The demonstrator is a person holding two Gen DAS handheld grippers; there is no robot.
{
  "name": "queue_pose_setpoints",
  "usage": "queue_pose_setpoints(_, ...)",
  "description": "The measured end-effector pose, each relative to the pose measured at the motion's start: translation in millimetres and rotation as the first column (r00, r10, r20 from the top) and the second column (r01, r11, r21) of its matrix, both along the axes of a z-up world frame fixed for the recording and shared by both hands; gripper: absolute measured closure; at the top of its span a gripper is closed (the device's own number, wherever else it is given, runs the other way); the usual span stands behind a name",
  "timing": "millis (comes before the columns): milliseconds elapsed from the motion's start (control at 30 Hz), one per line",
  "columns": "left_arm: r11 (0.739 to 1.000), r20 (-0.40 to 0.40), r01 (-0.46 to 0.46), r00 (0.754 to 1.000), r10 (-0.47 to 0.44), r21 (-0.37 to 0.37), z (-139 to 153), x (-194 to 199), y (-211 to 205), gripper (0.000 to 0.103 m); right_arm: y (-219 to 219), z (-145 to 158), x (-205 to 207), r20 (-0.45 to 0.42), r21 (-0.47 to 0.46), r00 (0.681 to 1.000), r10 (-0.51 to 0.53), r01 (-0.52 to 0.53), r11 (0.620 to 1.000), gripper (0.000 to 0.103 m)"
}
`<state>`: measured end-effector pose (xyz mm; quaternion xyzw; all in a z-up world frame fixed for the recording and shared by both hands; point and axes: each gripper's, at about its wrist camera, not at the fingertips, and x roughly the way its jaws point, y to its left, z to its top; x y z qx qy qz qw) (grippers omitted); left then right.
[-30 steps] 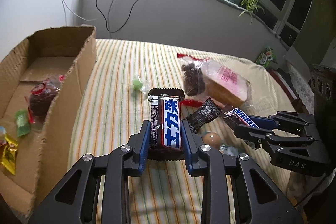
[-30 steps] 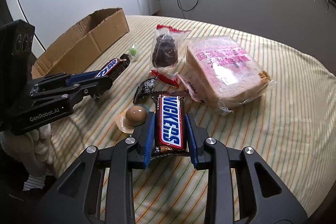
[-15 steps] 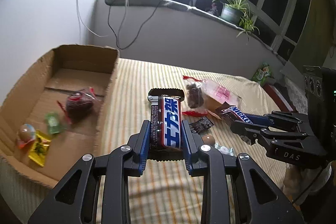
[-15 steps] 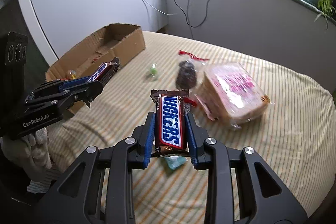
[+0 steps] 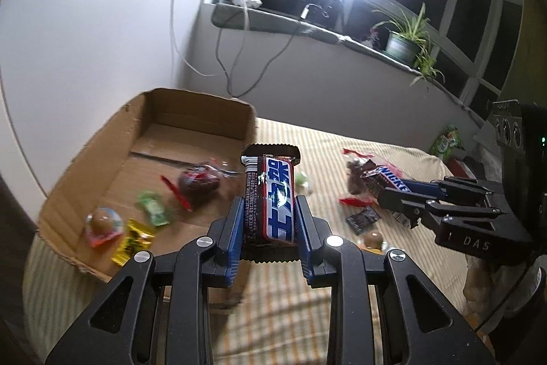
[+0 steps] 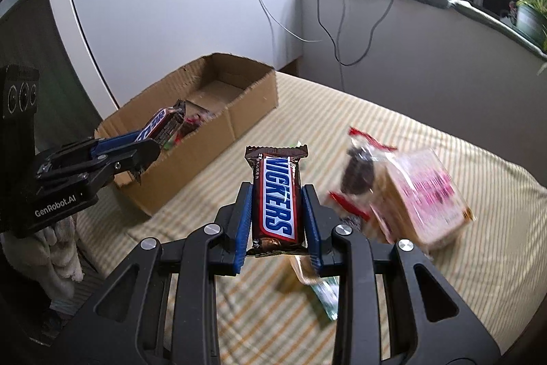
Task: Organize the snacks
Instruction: 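Carry both bars into the cardboard box and open both tools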
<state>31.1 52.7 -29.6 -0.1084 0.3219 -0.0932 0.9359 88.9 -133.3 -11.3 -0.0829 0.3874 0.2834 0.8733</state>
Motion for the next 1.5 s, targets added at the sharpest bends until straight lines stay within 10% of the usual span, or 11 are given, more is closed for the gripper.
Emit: queue_pose_setpoints(1500,0.99,-0.042,-0.139,0.989,0.14,0.027,-13,12,65,0.076,165,-27,110,-0.073,-0.048,0.99,0.119,-0.123,0.991,0.073)
